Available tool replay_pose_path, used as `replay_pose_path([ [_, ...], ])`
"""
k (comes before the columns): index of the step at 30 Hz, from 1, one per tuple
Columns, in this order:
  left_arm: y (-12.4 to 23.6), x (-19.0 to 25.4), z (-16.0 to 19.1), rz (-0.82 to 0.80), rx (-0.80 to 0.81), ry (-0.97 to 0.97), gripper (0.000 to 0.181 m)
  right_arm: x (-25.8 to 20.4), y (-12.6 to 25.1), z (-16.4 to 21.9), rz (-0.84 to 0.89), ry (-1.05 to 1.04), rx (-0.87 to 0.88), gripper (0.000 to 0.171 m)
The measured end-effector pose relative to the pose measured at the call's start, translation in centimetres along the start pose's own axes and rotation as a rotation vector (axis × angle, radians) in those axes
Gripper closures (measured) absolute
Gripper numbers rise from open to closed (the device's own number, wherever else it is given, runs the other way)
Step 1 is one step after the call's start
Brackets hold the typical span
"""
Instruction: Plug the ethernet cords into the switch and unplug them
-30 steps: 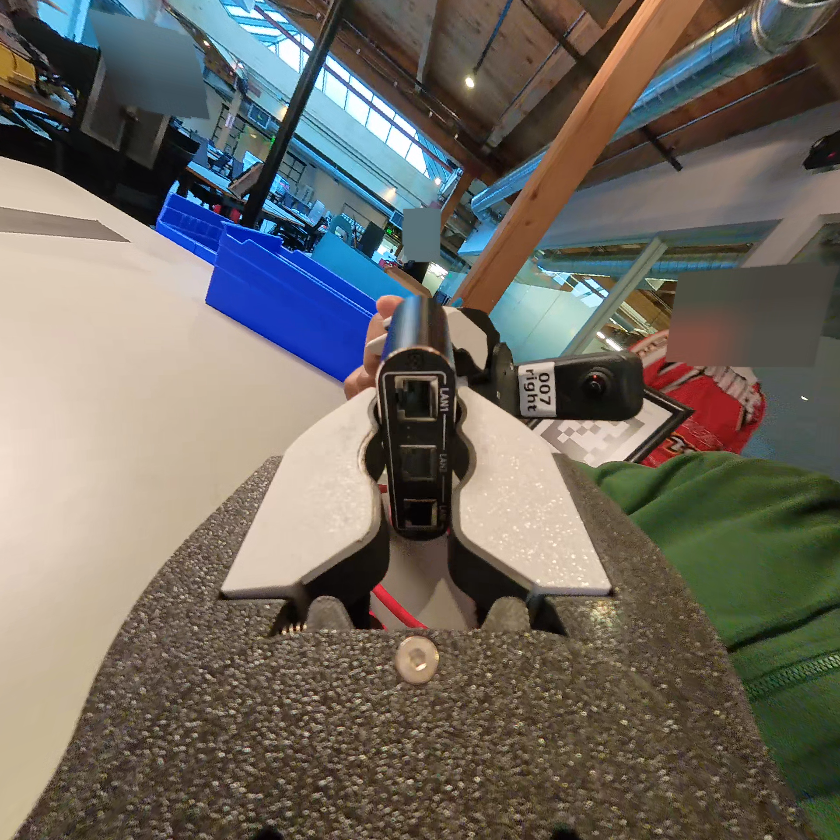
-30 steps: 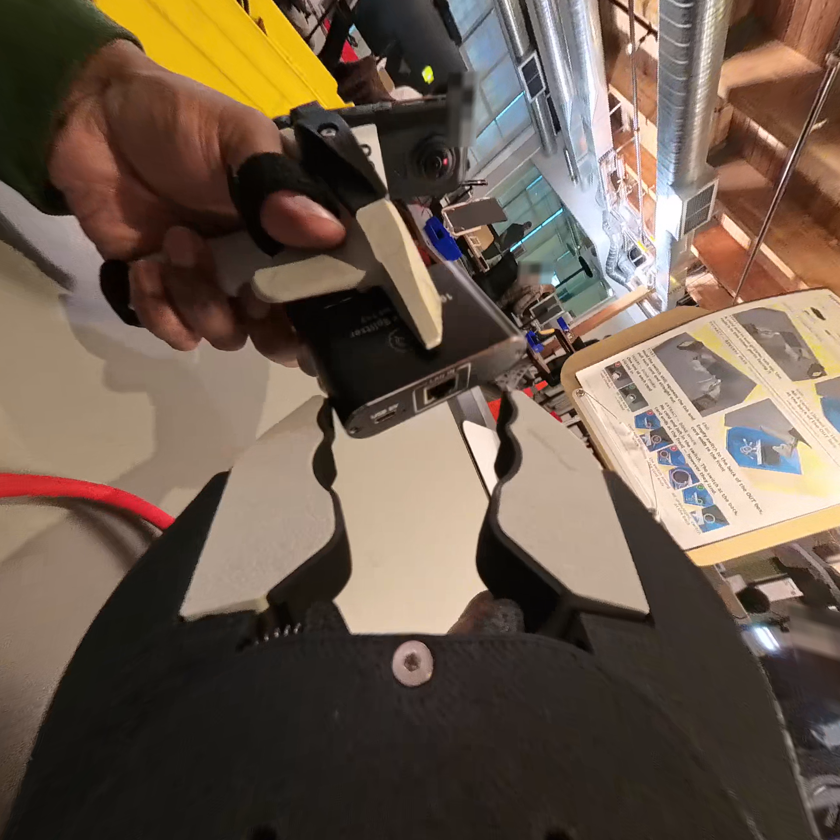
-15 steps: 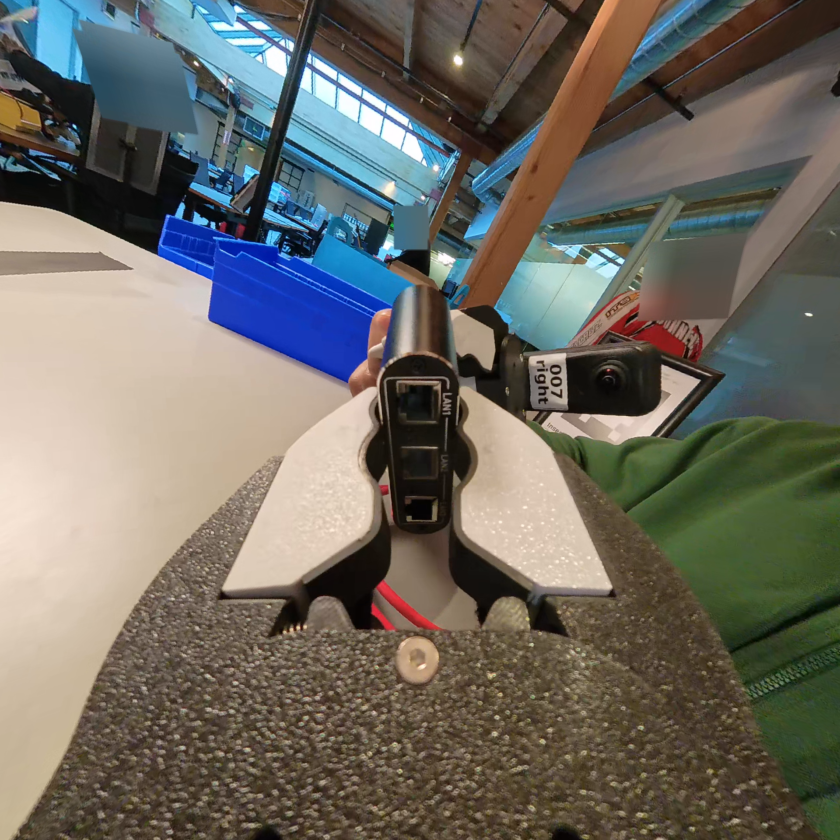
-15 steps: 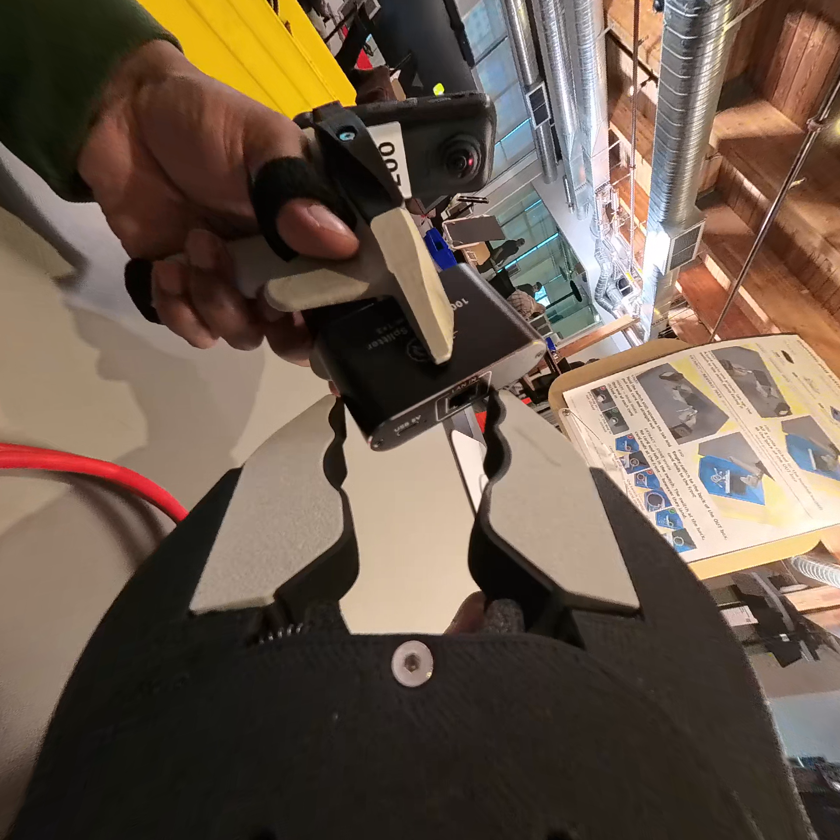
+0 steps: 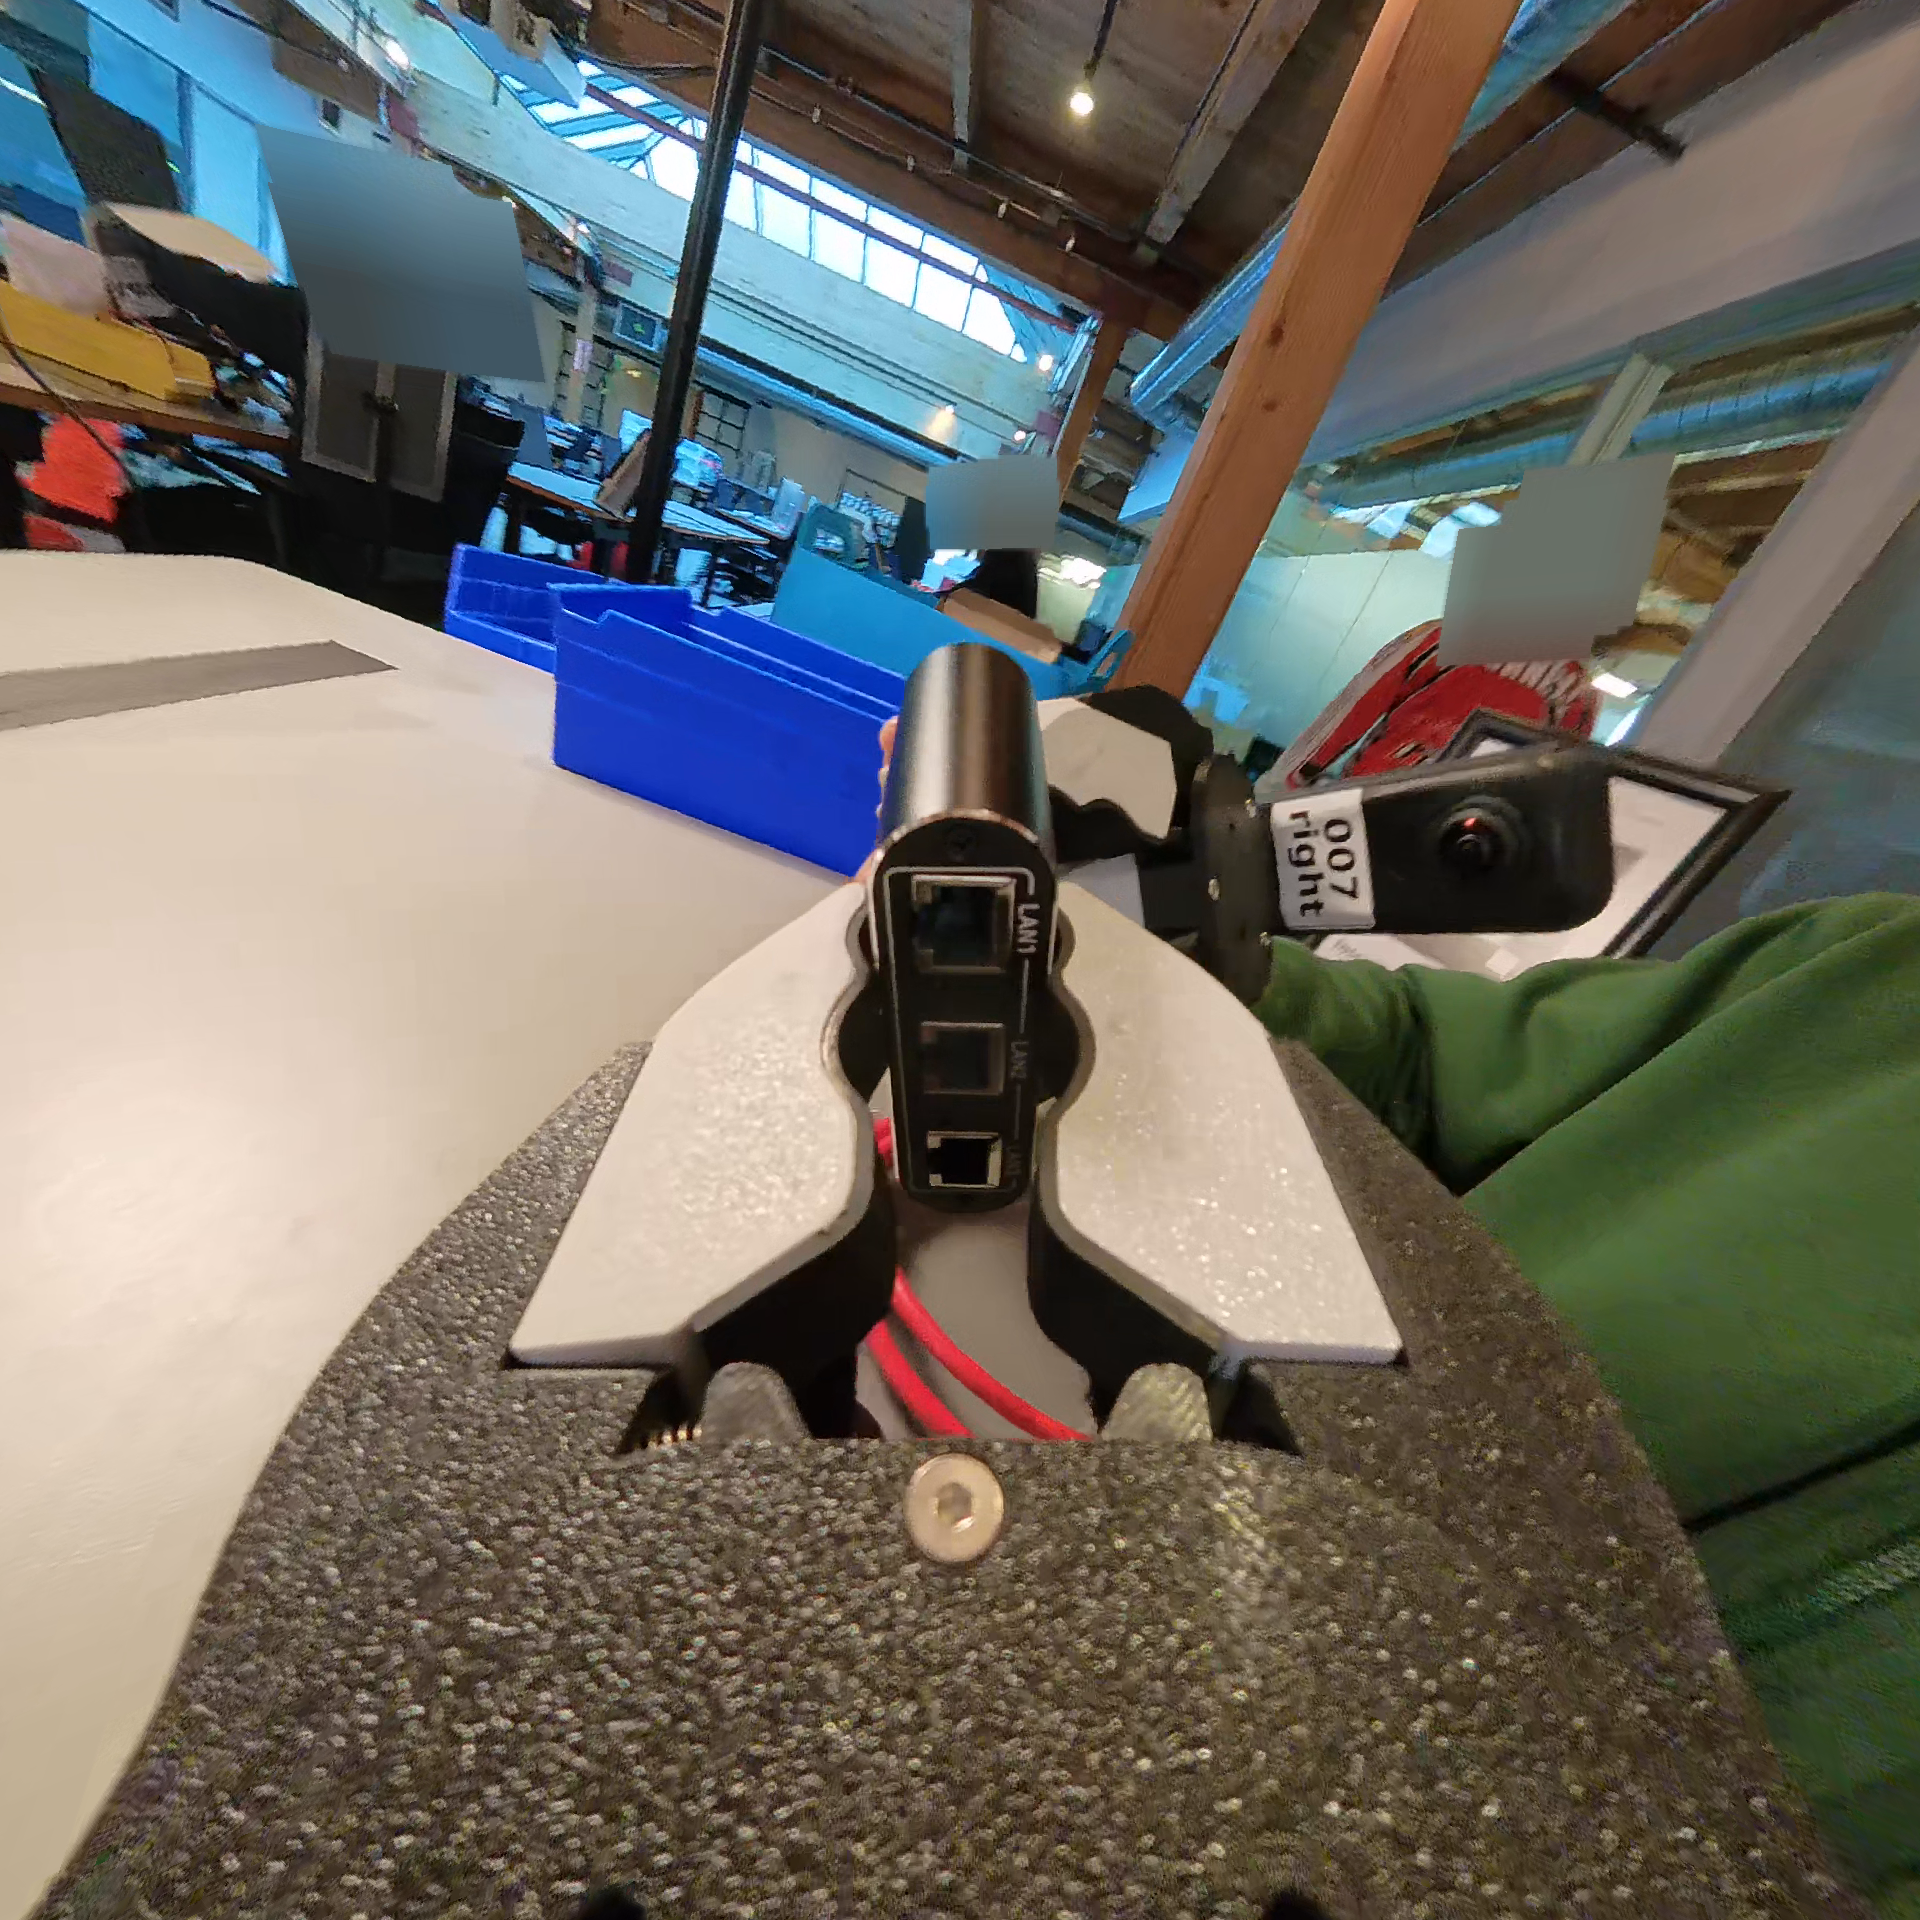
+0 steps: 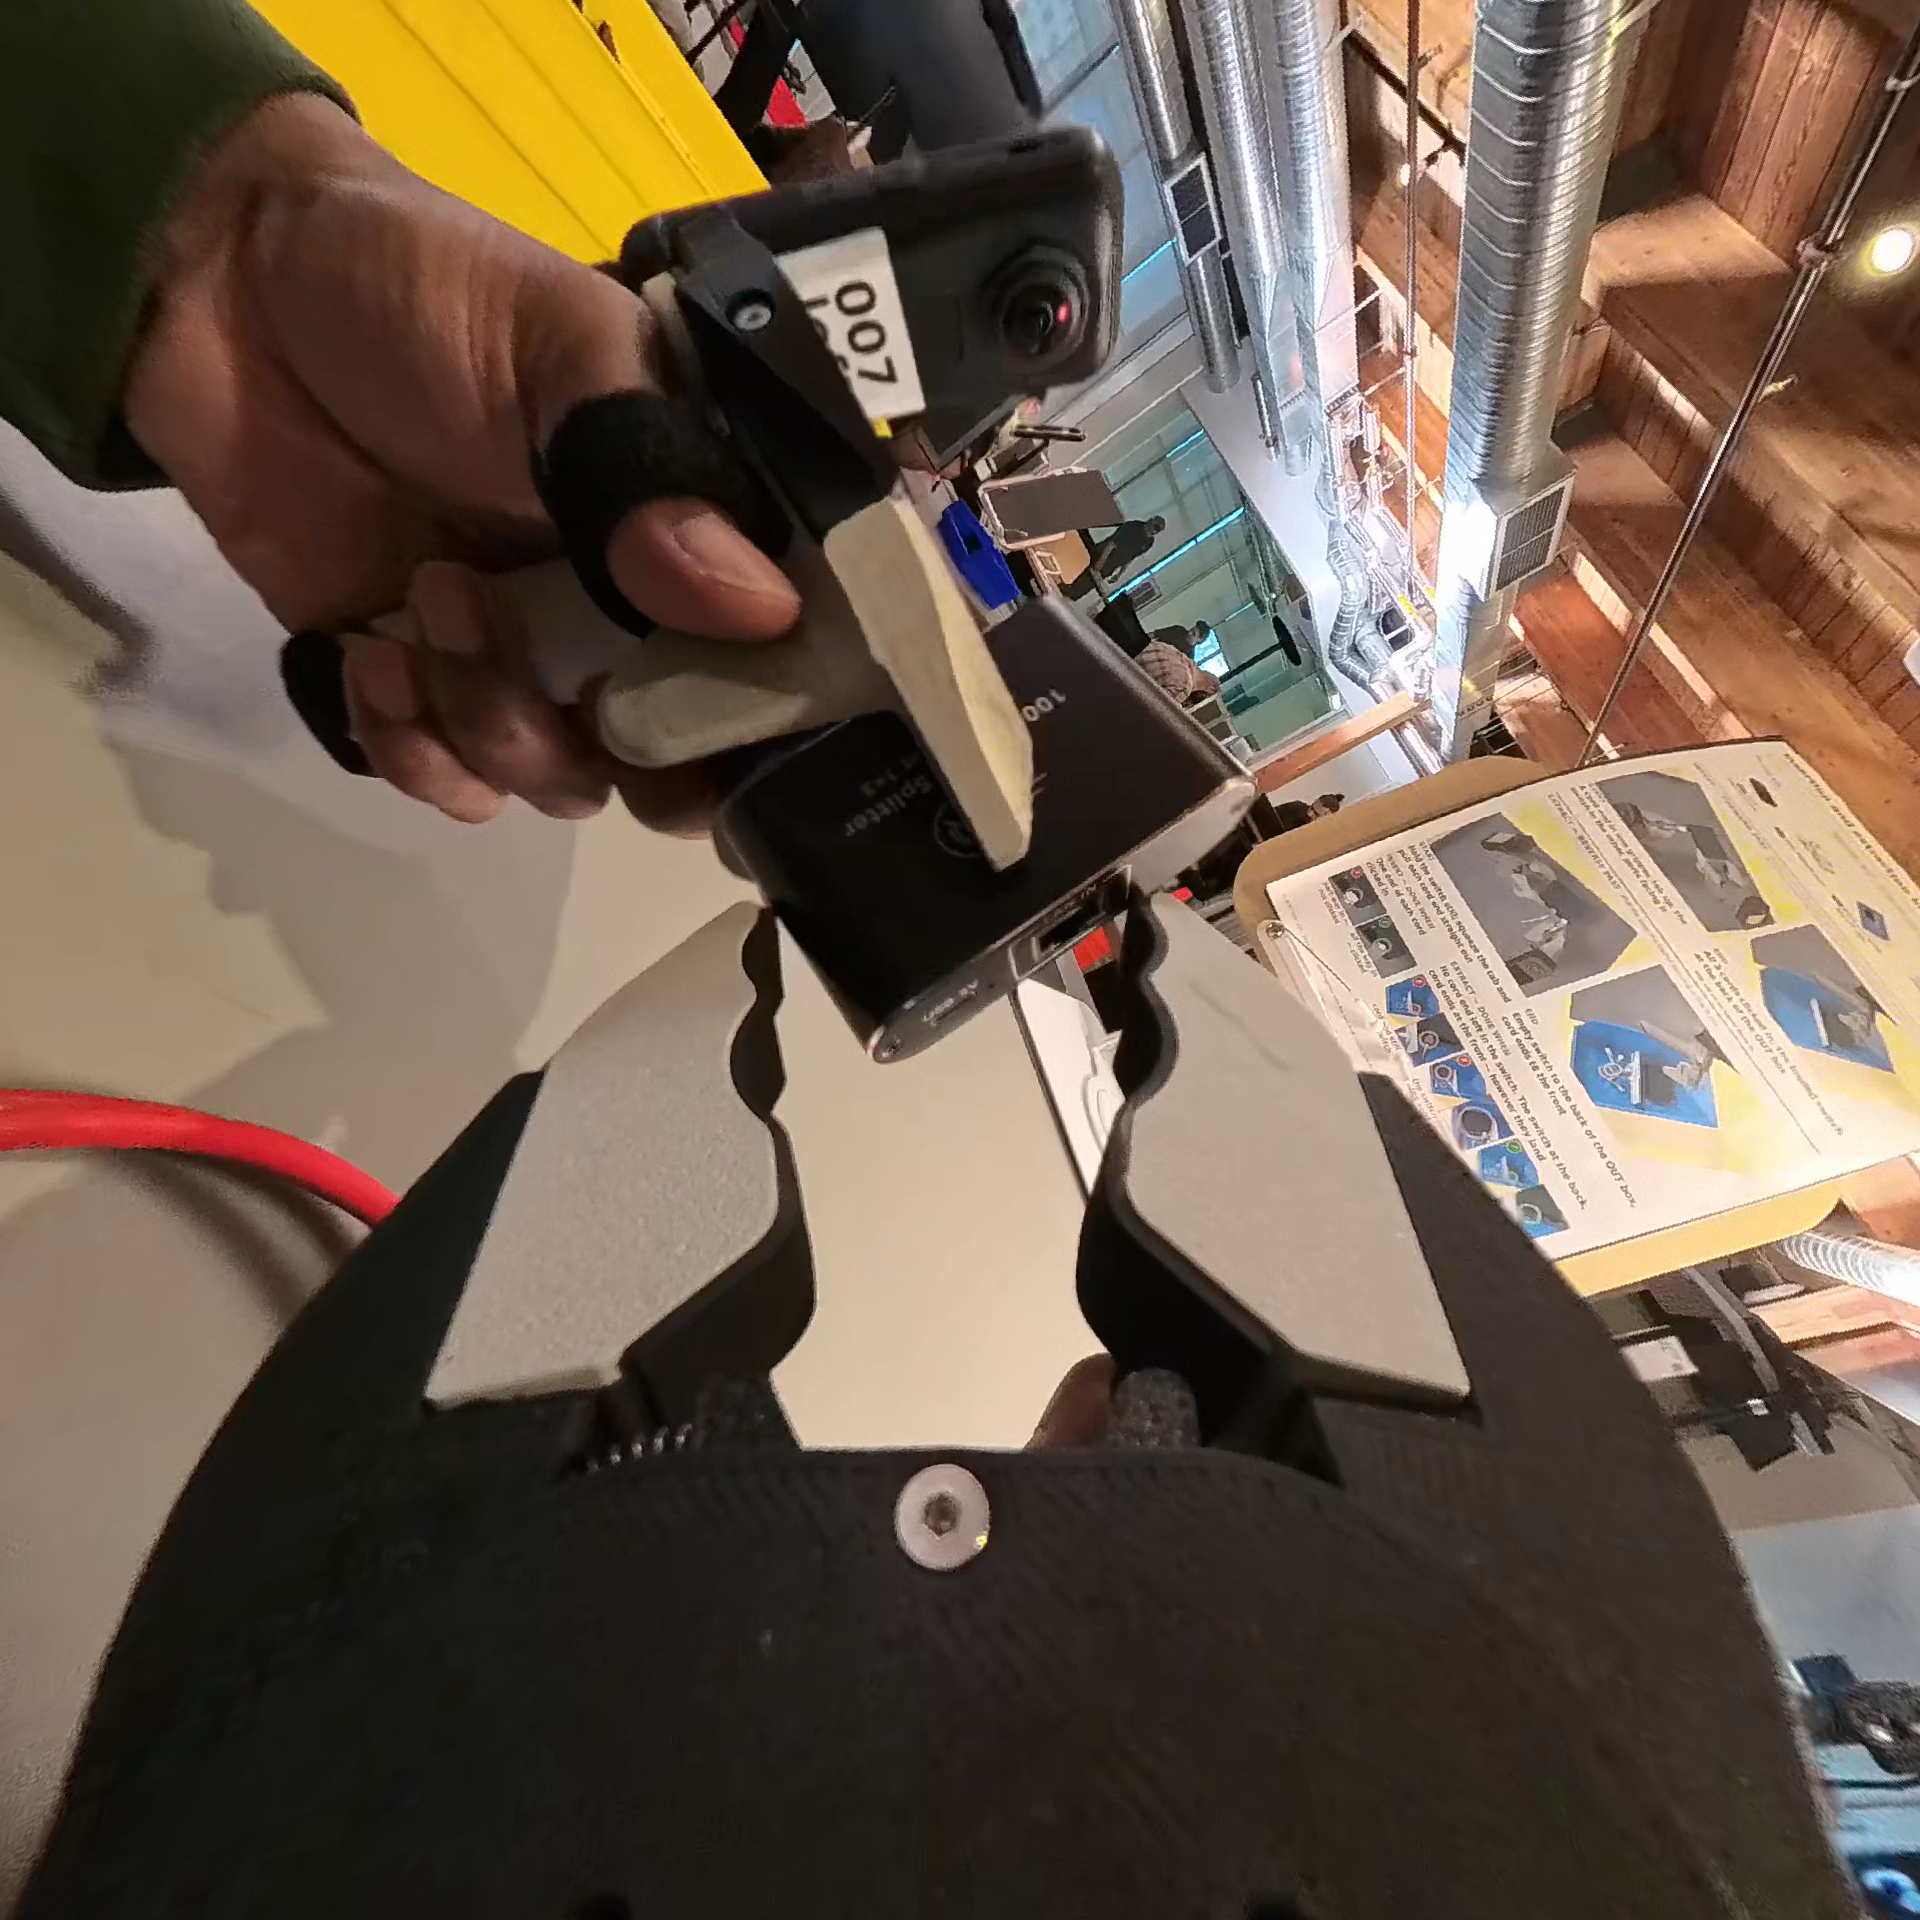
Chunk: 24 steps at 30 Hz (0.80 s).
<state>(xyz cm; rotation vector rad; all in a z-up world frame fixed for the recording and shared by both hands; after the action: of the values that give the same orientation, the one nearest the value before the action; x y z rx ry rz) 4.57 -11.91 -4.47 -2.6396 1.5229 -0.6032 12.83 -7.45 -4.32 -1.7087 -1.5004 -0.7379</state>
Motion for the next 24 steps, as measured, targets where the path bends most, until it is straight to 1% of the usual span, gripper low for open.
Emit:
replay_pose_path([
  [3, -0.1, 0.4, -0.7, -0.041, -0.022, -0.091, 0.155, 0.5, -0.1, -0.3, 0.024, 0.035, 0.001, 0.111],
  [5, 0.1, 1.0, -1.7, -0.037, 0.03, -0.147, 0.155, 1.0, 0.3, -1.0, 0.059, 0.071, 0.043, 0.119],
  [6, 0.3, 1.2, -2.1, -0.038, 0.052, -0.166, 0.155, 1.1, 0.5, -1.2, 0.063, 0.073, 0.06, 0.119],
  [10, 0.7, 1.5, -2.4, 0.0, 0.086, -0.156, 0.155, 0.8, 0.5, -1.4, 0.091, 0.135, 0.074, 0.118],
  [13, 0.7, 1.3, -2.1, 0.014, 0.107, -0.131, 0.155, 0.2, 0.3, -1.6, 0.09, 0.122, 0.076, 0.118],
  [17, 0.8, 1.2, -2.1, -0.017, 0.072, -0.154, 0.155, 0.5, 0.5, -0.9, 0.034, 0.105, 0.066, 0.123],
  [19, 1.0, 1.2, -2.5, -0.032, 0.077, -0.162, 0.155, 1.3, 0.3, 0.5, -0.038, -0.001, -0.031, 0.125],
  [21, 1.4, 1.0, -2.6, -0.072, 0.06, -0.179, 0.155, 1.7, 0.2, 2.9, -0.161, -0.171, -0.193, 0.129],
  [24, 1.9, 0.6, -2.6, -0.118, 0.041, -0.175, 0.155, 0.6, 0.3, 6.2, -0.362, -0.377, -0.425, 0.132],
])
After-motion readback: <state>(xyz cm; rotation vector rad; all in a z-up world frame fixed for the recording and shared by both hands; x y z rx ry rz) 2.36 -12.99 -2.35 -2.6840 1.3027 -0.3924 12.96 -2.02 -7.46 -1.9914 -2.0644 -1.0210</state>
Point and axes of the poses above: each gripper's, where its closed fingertips meet, y back along the fingers, z out of its underside, x = y × z across the jaws, the point moved 6 cm from there along y, back along the fingers, and after that the axes turned 15 degrees about z, right-handed, at the moved point
